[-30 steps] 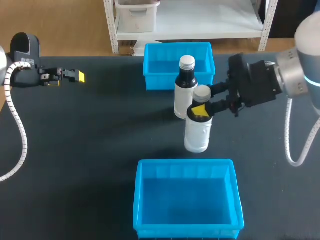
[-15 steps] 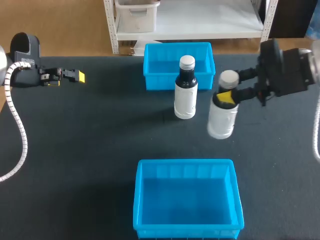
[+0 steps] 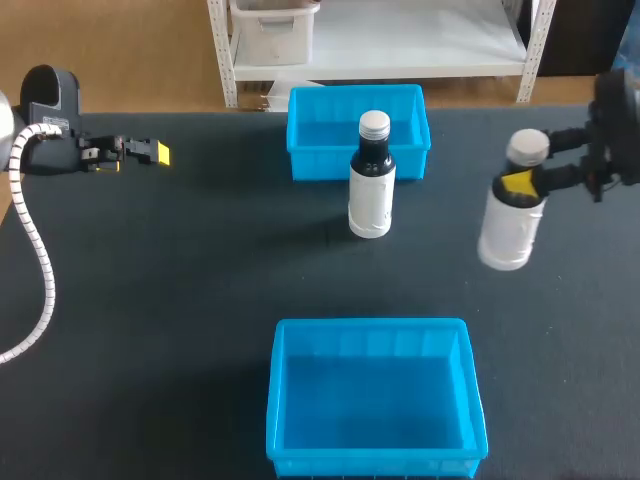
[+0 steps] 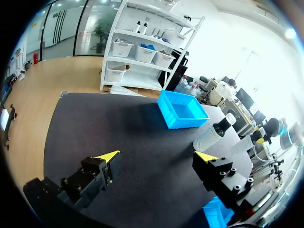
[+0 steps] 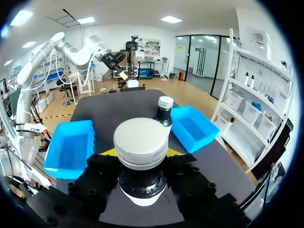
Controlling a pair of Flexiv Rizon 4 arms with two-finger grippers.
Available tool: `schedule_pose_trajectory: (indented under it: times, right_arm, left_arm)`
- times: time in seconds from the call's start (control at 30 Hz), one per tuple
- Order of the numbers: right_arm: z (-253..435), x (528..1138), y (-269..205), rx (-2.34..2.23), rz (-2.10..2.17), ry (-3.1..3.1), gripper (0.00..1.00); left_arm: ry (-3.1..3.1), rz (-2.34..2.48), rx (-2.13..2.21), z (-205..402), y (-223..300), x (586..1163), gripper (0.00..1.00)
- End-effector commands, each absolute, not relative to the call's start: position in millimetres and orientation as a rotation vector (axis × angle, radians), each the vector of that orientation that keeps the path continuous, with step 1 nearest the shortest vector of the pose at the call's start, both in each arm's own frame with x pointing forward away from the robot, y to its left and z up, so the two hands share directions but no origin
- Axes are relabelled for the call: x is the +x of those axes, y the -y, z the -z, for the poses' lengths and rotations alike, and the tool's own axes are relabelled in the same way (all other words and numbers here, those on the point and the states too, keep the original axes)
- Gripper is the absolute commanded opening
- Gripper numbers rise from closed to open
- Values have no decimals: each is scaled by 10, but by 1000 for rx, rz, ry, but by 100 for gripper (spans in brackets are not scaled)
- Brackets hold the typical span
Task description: Pick up the bottle, and place it in the far bin if it is heavy, or in the near bin if it is light.
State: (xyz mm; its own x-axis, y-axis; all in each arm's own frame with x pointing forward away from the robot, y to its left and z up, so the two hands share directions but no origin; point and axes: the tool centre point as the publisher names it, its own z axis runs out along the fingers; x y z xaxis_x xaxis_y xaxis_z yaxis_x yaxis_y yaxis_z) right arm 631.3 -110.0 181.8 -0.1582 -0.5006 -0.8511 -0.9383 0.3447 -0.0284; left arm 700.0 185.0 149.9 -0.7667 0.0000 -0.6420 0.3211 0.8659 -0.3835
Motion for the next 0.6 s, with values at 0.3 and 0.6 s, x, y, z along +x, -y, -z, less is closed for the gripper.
schedule_pose_trajectory:
  times: [0.3, 0.6]
  right_arm:
    - [-1819, 6510, 1612, -1220, -708, -1795, 0]
    - [-1842, 6898, 1645, -1274, -714, -1754, 0]
  left_arm:
    - [-2375, 637, 231, -1499, -1850, 7000, 100]
    - [-2375, 637, 231, -1499, -1850, 7000, 100]
